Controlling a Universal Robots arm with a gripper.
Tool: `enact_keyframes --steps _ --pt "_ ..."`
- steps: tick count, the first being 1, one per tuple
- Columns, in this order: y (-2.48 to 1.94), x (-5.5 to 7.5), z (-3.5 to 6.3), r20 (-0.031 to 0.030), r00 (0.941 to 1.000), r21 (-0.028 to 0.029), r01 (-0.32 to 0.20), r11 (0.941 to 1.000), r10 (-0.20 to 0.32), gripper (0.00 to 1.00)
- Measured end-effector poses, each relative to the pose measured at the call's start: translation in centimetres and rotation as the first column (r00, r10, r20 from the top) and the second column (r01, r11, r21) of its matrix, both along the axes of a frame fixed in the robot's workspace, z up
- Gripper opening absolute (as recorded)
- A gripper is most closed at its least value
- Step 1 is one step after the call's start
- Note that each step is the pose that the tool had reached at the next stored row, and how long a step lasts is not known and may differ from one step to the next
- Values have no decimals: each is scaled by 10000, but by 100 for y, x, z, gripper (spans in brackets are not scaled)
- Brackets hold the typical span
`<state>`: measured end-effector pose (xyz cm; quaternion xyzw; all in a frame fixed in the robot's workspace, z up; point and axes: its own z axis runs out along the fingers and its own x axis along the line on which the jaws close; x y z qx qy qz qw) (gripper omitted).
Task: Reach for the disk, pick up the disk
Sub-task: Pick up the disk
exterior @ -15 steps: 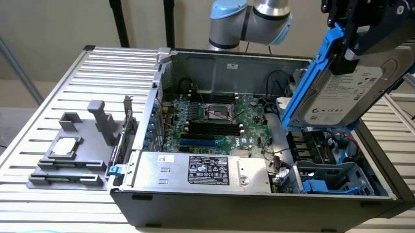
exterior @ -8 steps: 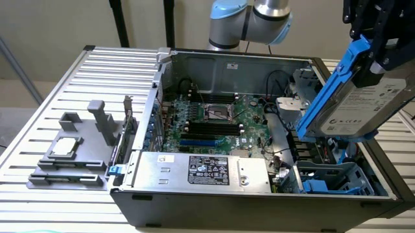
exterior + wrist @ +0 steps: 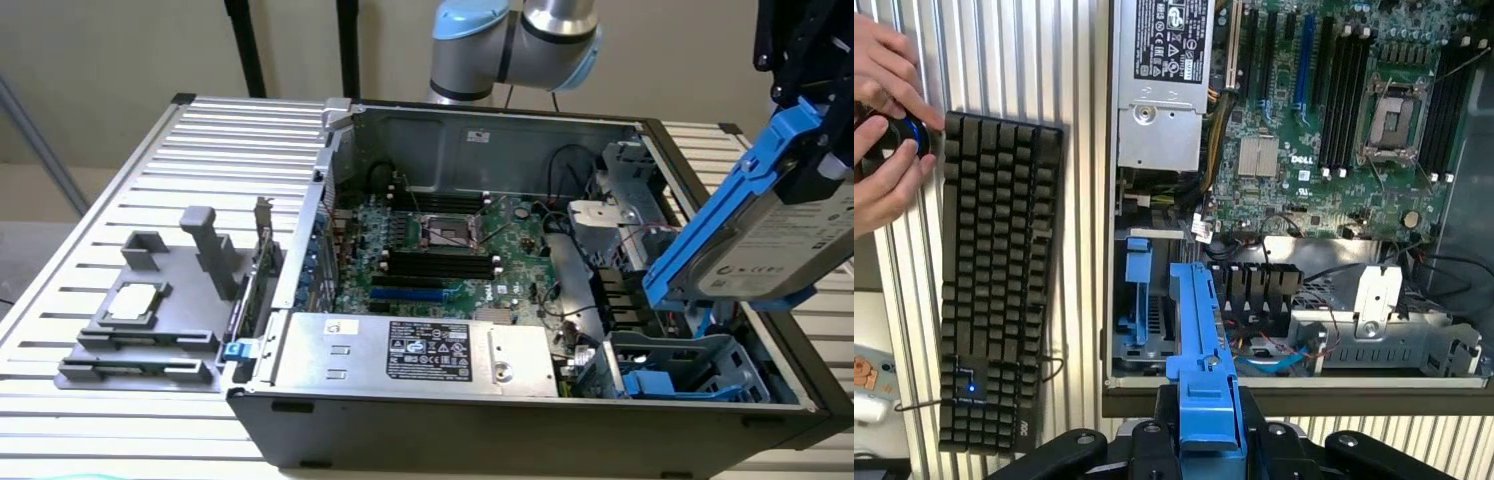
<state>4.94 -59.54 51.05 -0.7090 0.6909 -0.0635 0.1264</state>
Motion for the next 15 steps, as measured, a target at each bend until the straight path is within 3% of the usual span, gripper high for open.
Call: enact_keyframes --steps 7,15 --pt "-2 17 -53 59 10000 0 0 10000 0 33" --pt "-2 26 -108 335 9994 2 0 10000 0 33"
